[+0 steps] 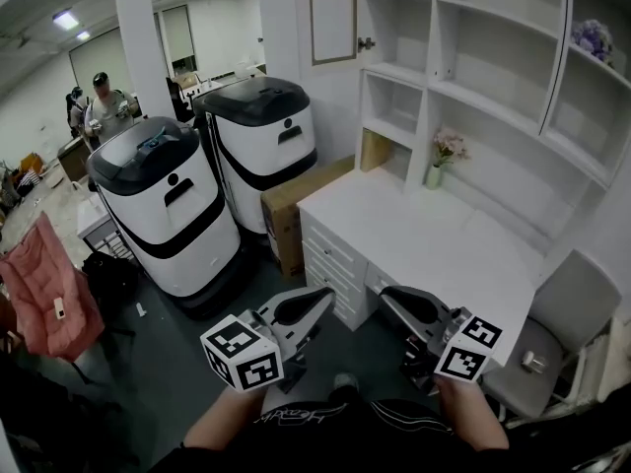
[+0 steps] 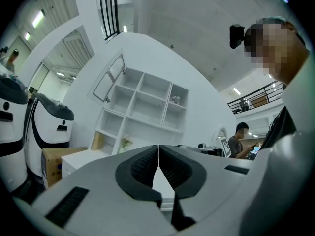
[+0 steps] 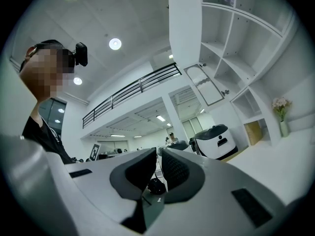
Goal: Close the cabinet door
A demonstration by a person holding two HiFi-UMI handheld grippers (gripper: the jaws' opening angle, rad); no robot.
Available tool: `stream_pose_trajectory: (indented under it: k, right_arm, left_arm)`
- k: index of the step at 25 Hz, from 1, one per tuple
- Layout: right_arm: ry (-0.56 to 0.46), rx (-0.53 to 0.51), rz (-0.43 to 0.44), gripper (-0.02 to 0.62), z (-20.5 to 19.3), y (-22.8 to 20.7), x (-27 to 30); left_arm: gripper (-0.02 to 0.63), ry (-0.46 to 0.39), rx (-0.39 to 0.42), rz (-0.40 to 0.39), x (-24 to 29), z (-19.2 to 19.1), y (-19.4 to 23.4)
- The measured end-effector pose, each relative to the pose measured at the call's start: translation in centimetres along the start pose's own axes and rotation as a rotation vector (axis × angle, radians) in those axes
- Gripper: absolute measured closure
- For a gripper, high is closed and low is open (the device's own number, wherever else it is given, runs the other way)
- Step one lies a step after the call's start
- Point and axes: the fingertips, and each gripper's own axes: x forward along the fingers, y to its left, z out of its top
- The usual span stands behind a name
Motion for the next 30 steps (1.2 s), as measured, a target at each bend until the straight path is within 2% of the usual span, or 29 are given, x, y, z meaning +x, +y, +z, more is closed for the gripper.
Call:
stream_pose_trajectory:
  k: [6,13,17,24,30]
  right_arm:
    - [-0.012,0.019,0.027,0.534,2.7,-10.2,4.3]
    - [-0.016,0.039,0.028,0.534,6.3,-22.8,8.8]
    - [-0.013,0.008,0.066,0.534,8.3,-26.5,11.5]
    - [-0.014,-0.005,0.099,0.534,10.0,-29.9,15.0]
    - [-0.023,-0.008,0.088,0.534,10.9,-34.3,19.8]
  left_arm:
    - [0.580,0.017,-0.009,0.012,8.2,0.9,7.9]
    - [0.580,0.010,-0.058,0.036,17.3,2.3,18.3]
    - [0.580,-0.032,-0.032,0.045,20.4,4.4,21.6]
    - [0.578,-0.039,0.013,0.076,22.2,6.8,25.9]
    - [0.578,-0.054,0.038,0.047,24.2,9.0,31.5]
